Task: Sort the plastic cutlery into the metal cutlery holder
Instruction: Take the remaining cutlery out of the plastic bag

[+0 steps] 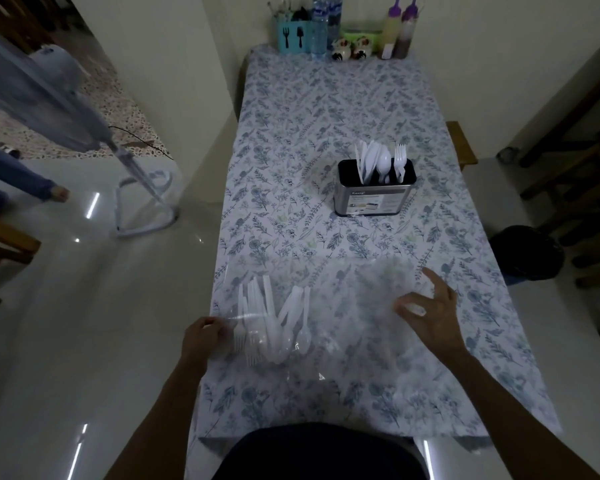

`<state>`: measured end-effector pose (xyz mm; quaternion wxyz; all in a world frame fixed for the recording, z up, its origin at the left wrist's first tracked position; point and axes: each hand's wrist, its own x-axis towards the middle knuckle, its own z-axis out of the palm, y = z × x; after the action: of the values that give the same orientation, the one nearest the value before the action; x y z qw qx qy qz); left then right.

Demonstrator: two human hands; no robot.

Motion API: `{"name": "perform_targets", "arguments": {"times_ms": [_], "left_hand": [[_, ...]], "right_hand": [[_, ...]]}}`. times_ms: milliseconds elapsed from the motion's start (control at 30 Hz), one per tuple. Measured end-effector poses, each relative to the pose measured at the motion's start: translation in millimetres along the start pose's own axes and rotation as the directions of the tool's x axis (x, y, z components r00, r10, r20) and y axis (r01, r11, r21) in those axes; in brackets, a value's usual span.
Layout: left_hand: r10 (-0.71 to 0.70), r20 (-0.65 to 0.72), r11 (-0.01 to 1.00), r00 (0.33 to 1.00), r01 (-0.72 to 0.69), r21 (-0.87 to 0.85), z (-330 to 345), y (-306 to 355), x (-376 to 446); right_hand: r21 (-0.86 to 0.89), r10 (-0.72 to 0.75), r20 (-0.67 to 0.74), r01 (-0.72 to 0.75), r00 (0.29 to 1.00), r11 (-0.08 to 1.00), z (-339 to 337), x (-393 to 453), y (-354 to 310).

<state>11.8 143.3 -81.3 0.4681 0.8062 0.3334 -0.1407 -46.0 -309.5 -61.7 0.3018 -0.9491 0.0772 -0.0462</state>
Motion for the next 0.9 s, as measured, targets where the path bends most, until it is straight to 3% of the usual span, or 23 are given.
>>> {"name": "perform_targets", "arguments": {"times_ms": [167, 300, 433, 567, 900], "left_hand": [[-0.011, 0.008, 0.999, 1.0, 0.011, -0.031, -2.5, 3.6, -1.9], [0.084, 0.002, 0.989, 0.997, -0.083, -0.124, -12.0, 18.6, -12.3], [0.304, -0.127, 0.952, 0.944, -0.304, 0.018, -23.4, 53.6, -33.9], [0.443, -0.158, 0.896, 0.883, -0.432, 0.101, -33.9, 78.6, -49.3], [0.579, -0.109, 0.81, 0.808, -0.554, 0.19, -39.7, 116.8, -66.0]], "right_hand": [[0.253, 0.063, 0.024, -0.067, 0.998, 0.965, -8.8, 5.5, 1.4], [0.215, 0.064, 0.025, -0.068, 0.998, 0.974, 0.4, 7.1, 19.6], [0.235, 0.062, 0.012, -0.063, 0.998, 0.97, 2.3, 8.6, 17.8], [0.261, 0.034, -0.016, -0.029, 0.999, 0.965, 2.7, 12.2, 11.5], [0.153, 0.148, 0.062, -0.156, 0.987, 0.976, 6.8, 5.6, 19.2]]}}
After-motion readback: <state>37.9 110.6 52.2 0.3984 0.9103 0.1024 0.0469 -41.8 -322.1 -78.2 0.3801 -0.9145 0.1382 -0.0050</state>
